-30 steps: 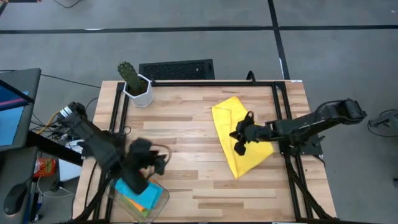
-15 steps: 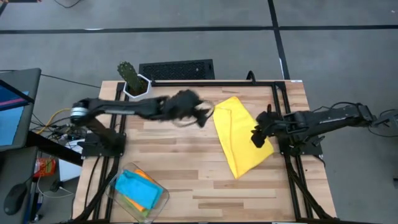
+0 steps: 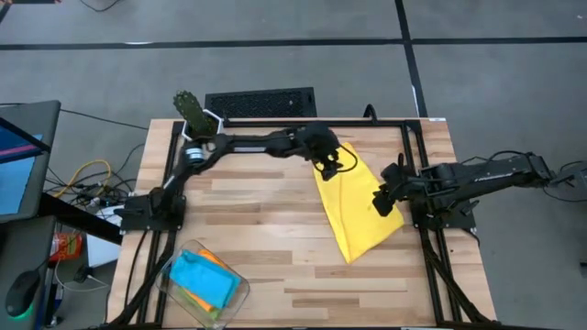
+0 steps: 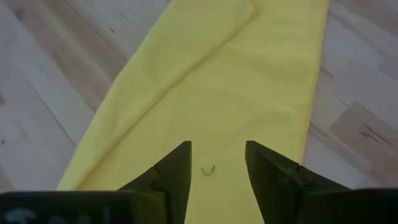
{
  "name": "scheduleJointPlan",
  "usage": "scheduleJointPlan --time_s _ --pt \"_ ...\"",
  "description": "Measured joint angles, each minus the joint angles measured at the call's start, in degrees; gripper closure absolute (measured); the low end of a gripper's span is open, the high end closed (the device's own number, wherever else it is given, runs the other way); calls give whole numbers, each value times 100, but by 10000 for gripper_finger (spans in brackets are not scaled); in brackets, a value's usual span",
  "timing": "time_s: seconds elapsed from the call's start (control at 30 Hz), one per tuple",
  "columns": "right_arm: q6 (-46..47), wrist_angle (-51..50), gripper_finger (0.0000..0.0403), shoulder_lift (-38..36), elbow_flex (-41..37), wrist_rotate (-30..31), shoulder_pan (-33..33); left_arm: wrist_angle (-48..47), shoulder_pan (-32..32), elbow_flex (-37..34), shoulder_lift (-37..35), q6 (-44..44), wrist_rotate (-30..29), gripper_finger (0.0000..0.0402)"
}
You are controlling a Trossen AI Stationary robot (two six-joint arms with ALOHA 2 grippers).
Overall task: Fold microfiber towels
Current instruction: Fold the yellow microfiber towel
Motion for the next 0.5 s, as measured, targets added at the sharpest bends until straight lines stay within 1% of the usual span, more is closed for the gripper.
scheduleJointPlan --time_s 0.07,0.23,0.3,0.4,0.5 --pt "0 0 230 1 -2 1 -1 -310 43 488 344 193 123 152" --pt "0 1 232 1 -1 9 -1 -1321 20 1516 991 837 126 152" --pt "0 2 231 1 -1 9 0 -1674 -11 1722 1143 1067 87 152" --pt "-2 3 232 1 1 18 -1 -1876 -37 1880 1224 1331 20 152" --pt "-4 7 234 1 -2 22 0 -1924 -36 1887 1230 1477 -367 152"
